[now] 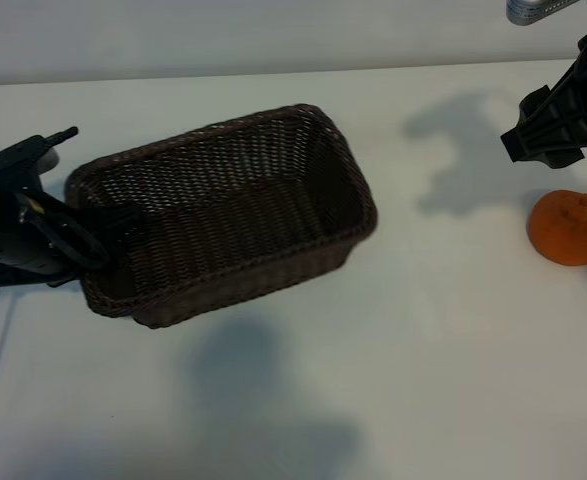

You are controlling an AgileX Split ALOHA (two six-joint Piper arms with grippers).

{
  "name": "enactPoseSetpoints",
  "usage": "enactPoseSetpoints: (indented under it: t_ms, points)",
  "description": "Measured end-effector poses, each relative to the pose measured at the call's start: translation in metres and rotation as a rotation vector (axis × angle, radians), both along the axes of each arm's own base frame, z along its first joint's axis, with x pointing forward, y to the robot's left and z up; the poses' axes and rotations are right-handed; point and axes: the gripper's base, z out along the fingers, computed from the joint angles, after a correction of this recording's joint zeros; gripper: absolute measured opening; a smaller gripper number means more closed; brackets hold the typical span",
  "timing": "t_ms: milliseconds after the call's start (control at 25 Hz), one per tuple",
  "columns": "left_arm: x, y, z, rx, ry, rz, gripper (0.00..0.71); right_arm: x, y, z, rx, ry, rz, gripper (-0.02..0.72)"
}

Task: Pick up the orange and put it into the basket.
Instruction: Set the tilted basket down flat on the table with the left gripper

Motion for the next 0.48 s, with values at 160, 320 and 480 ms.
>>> enactPoseSetpoints:
  t_ms: [160, 320, 480]
  points:
    - [-0.003, -0.005, 0.011, -0.054, -0.047, -0.059, 0.147, 0.000, 0.000, 0.000, 0.000, 0.000, 0.000, 0.594]
    - [-0.007, -0.007, 0.023, -0.071, -0.097, -0.116, 0.147, 0.000, 0.000, 0.000, 0.000, 0.000, 0.000, 0.594]
    - [-0.008, -0.005, 0.030, -0.084, -0.112, -0.117, 0.147, 0.000, 0.000, 0.000, 0.000, 0.000, 0.000, 0.594]
